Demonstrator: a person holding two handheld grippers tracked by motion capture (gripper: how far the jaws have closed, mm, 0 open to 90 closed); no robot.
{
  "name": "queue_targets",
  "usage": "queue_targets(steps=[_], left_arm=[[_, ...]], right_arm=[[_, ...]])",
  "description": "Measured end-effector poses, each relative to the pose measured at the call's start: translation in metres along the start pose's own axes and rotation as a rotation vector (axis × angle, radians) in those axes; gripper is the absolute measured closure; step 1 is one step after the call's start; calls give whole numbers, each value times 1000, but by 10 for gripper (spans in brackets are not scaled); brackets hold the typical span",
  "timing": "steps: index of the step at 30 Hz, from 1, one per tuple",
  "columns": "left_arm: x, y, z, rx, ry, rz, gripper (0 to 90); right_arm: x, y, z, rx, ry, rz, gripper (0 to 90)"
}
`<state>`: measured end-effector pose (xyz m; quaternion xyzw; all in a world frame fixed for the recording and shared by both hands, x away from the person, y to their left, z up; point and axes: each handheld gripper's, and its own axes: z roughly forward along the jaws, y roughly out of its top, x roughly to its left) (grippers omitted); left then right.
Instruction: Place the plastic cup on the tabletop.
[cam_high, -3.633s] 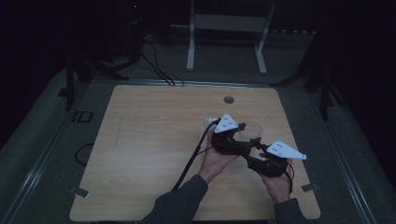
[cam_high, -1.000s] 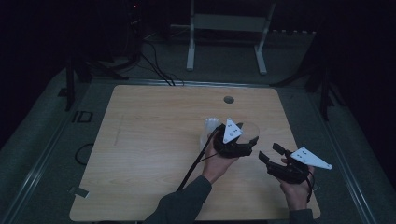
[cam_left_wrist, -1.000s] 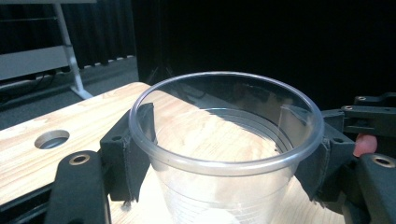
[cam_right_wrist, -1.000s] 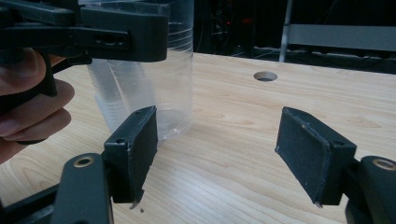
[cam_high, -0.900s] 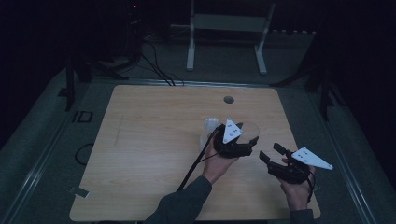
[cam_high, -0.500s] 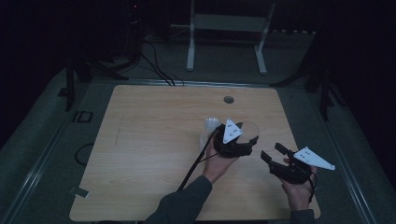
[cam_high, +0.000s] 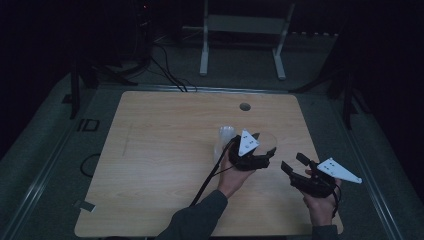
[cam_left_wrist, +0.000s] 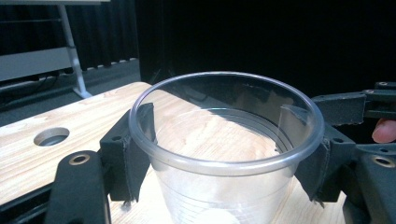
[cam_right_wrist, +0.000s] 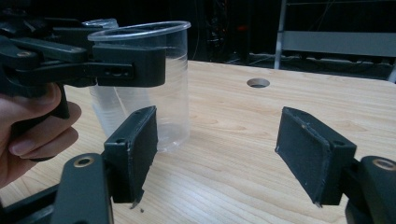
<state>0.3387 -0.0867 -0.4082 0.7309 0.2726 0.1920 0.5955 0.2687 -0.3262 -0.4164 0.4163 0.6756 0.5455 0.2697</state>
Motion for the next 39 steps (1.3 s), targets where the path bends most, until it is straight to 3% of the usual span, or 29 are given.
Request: queue_targets(steps=[39], left_arm=[[-7,-28,13,8,1,11,285]], right_arm=[[-6,1,-8,-33,-19,23,291]])
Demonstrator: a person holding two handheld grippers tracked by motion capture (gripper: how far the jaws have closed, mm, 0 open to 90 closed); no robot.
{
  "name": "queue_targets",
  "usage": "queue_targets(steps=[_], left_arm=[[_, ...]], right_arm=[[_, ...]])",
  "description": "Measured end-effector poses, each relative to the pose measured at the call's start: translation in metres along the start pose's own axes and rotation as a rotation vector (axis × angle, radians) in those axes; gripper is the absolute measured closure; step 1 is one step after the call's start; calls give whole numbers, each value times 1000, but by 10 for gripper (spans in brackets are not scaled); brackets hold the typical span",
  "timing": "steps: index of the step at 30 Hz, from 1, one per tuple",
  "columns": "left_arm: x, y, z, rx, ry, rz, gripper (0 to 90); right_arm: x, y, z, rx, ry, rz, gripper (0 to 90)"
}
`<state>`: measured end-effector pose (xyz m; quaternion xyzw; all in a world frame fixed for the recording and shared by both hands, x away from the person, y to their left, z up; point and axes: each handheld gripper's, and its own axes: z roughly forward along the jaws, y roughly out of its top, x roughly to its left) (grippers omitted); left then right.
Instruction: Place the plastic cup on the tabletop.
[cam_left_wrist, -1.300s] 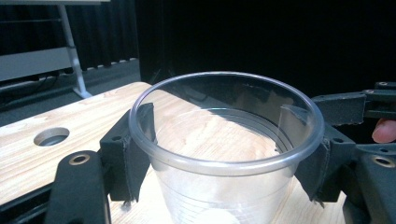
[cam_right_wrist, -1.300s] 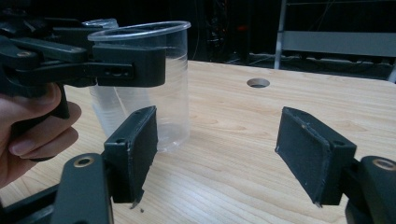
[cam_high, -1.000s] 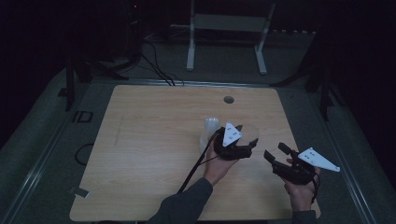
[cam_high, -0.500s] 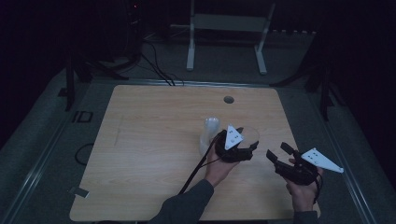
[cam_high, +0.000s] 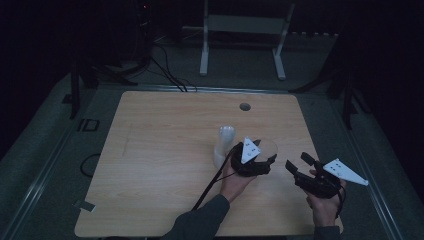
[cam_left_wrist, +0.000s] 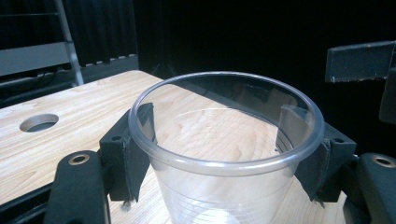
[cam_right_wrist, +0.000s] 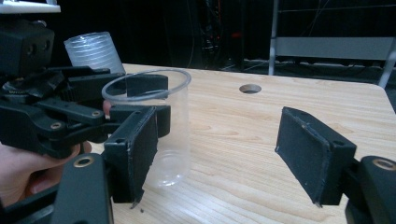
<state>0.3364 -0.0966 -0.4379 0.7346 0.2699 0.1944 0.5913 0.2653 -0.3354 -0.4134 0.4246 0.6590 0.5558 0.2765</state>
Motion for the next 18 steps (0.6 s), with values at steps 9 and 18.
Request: queue_targets(steps=[9,18], left_arm=[[2,-7,0,-23,-6,-2,285],[5,-21,5,-9,18,-6,285]], right_arm=[[-1,0,-1,-4,2,5,291],[-2,0,-2,-9,-1,9,291]])
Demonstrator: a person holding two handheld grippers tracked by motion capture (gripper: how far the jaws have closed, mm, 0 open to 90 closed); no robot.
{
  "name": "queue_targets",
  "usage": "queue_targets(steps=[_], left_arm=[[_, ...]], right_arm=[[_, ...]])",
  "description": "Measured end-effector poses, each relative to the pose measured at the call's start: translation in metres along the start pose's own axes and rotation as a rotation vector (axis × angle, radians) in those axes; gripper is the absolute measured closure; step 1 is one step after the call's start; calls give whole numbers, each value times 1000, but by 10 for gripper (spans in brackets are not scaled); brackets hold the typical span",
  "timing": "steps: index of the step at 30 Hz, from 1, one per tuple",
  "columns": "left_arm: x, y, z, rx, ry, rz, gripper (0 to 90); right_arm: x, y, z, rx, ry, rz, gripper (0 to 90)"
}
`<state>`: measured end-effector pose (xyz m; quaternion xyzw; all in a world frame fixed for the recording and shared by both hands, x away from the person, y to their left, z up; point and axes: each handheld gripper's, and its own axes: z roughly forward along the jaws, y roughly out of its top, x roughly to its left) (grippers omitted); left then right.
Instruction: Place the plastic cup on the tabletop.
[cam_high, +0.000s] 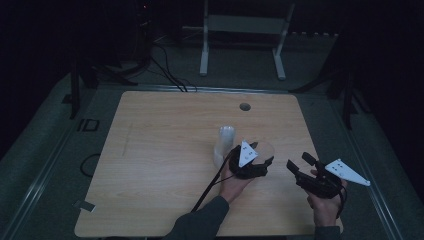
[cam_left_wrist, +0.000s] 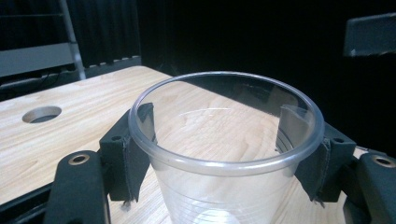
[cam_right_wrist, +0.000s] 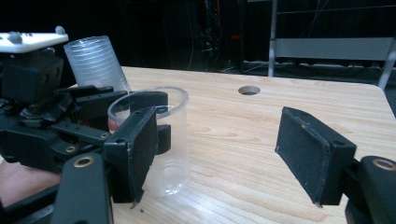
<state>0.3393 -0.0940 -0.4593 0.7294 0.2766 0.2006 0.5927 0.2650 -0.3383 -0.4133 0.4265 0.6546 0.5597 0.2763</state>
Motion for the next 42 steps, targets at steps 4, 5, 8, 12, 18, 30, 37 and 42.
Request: queue_targets(steps=[4,5,8,12,18,30,37,42], left_arm=[[0,-4,1,4,1,2,285],[-1,-4,2,4,0,-1,285],[-1,-6,3,3,-2,-5,285],[-2,-10,5,0,-3,-13,284],[-3,-15,8,5,-7,-16,283],[-4,-24,12,16,9,-12,282],[-4,-28,14,26,7,-9,278],[-2,-29,15,34,6,-17,275]], right_arm=[[0,0,0,-1,1,0,291],[0,0,0,-1,1,1,291],[0,0,0,-1,1,1,291],[0,0,0,-1,2,0,291],[-1,0,0,0,3,0,291],[-1,0,0,-1,5,-1,291],[-1,0,0,-2,5,-3,291],[0,1,0,-2,6,-6,291]])
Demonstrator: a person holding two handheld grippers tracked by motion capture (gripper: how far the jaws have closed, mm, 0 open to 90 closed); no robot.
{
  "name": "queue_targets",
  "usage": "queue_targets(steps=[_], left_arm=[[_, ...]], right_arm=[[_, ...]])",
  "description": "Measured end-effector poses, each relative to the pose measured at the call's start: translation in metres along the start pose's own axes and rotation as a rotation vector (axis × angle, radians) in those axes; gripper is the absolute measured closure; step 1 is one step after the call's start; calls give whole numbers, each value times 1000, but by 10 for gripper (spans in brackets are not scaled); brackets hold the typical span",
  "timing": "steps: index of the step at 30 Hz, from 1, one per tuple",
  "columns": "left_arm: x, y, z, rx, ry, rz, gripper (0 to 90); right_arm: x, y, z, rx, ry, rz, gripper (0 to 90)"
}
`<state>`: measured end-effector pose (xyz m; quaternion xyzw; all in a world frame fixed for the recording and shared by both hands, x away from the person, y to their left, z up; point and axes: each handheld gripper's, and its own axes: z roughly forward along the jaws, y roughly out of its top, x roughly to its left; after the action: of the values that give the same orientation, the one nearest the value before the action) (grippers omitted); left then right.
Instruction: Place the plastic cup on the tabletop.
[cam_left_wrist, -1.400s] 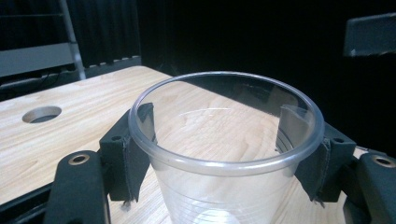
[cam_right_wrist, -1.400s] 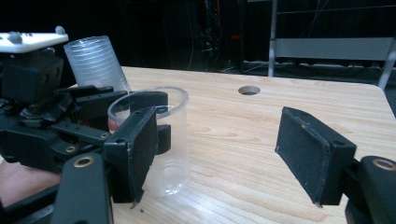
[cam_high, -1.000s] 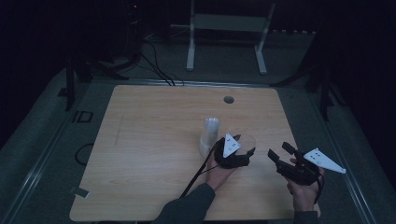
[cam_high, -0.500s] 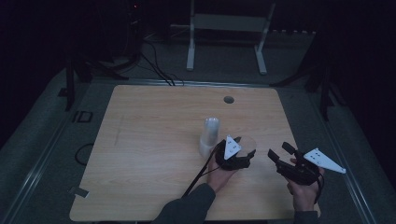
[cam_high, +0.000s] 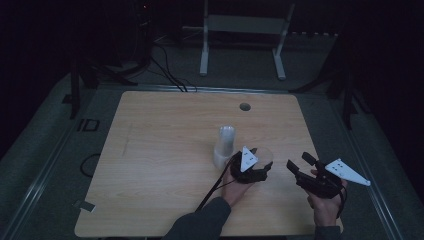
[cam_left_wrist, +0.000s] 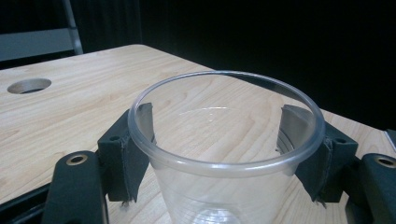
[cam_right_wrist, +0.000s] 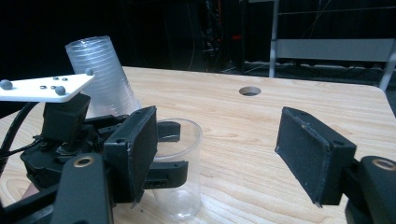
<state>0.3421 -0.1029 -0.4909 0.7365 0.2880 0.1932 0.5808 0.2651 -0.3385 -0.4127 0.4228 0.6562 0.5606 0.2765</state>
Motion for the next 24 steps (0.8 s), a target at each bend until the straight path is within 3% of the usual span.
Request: queue_targets(steps=[10,17,24], left_arm=[[2,-1,3,15,6,9,270],[-1,-2,4,29,6,43,263],[-4,-3,4,65,-7,50,237]], right_arm=[[0,0,0,-1,1,-3,291],[0,1,-1,-4,-1,-2,291],[0,0,-1,-2,0,-3,291]])
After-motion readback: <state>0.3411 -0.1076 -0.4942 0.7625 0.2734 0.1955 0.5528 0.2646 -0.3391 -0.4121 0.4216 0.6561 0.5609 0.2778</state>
